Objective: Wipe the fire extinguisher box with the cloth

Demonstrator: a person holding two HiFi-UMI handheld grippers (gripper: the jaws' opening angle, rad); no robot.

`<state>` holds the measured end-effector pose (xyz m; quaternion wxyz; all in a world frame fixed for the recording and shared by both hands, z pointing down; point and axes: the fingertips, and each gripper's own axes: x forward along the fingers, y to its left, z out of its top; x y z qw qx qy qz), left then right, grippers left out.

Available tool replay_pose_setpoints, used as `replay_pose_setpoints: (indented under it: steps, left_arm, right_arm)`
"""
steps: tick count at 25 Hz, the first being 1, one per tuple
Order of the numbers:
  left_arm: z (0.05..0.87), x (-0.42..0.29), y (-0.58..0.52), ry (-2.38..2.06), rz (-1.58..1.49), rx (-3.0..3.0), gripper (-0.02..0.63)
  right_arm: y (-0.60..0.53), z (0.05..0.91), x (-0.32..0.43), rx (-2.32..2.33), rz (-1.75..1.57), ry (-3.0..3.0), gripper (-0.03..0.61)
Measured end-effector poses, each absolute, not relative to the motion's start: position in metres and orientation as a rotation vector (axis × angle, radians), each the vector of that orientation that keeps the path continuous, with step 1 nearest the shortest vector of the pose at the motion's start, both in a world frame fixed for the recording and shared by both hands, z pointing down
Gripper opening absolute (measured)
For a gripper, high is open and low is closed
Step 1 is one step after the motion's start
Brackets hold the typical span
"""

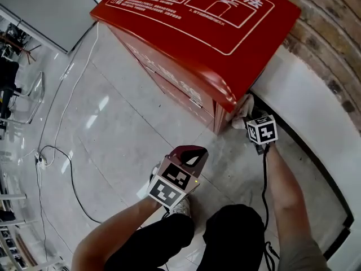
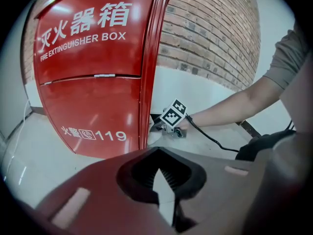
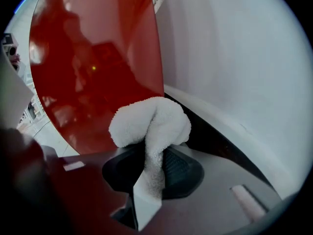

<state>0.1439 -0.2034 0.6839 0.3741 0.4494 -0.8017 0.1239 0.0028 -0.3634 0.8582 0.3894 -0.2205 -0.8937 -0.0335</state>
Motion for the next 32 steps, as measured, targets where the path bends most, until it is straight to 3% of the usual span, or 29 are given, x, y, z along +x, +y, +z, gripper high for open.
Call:
replay_pose_setpoints:
  steps: [14,32]
  left_arm:
    - [0.673,0.151,-0.186,-2.03,0.376,1.097,0.0]
    - [0.58,0.134,-0.204,-2.23,0.453,1.049,0.0]
  right_arm:
    - [-0.287,0.842,0.075,-0.873,-0.12,-2.196,0.109]
    - [-0.276,0.57,0.077,-1.098,-0.163,-2.581,0.109]
